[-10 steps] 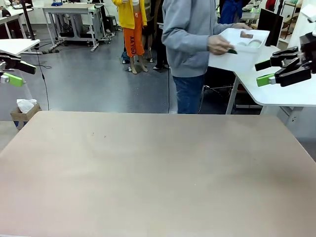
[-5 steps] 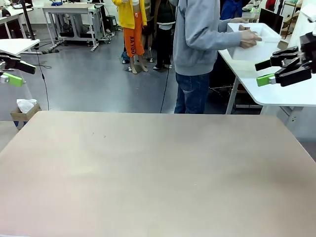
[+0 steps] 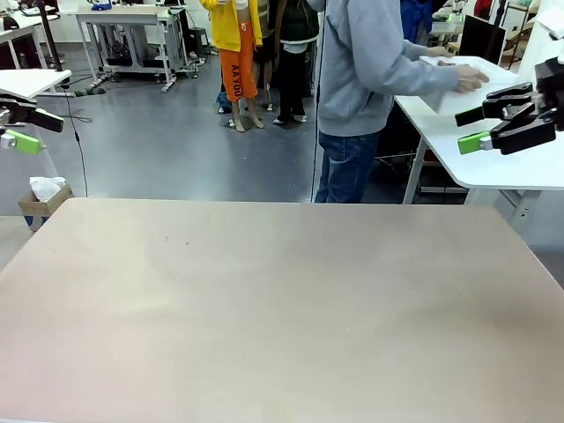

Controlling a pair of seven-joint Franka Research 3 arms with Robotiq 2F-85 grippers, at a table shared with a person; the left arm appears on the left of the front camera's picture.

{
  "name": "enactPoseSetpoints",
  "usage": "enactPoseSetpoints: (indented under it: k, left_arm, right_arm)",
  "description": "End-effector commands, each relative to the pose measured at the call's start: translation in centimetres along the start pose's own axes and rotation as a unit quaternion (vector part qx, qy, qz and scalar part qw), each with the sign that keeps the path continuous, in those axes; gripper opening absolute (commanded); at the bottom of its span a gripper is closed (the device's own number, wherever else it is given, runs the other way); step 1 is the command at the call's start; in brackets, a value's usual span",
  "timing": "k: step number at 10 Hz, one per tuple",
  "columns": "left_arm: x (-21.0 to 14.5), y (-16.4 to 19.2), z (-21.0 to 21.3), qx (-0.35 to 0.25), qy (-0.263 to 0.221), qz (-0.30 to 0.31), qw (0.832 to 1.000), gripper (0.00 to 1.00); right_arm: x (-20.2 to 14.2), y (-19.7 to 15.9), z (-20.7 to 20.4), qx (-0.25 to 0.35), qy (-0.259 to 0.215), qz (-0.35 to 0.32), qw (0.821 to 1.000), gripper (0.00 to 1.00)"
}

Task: Stack the cups and store them in the basket.
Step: Place the stack of Reusable plastic cups into the Pantry Basket.

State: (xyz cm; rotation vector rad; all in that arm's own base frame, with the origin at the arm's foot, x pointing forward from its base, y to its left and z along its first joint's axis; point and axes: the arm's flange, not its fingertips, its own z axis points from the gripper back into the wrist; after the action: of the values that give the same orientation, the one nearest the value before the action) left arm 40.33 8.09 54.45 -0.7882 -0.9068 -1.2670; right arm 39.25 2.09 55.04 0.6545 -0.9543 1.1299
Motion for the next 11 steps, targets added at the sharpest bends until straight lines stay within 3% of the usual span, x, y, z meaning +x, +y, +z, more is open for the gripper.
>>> enactPoseSetpoints:
  k: [1, 11]
  left_arm:
    - [0.32, -0.19, -0.02, -0.002, -0.004, 0.0, 1.0, 1.0]
    - [0.32, -0.19, -0.02, -0.002, -0.004, 0.0, 1.0, 1.0]
  right_arm:
    - [0.32, 0.1, 0.02, 0.0, -0.012, -0.002, 1.0, 1.0]
    - [0.32, 0.1, 0.02, 0.0, -0.012, -0.002, 1.0, 1.0]
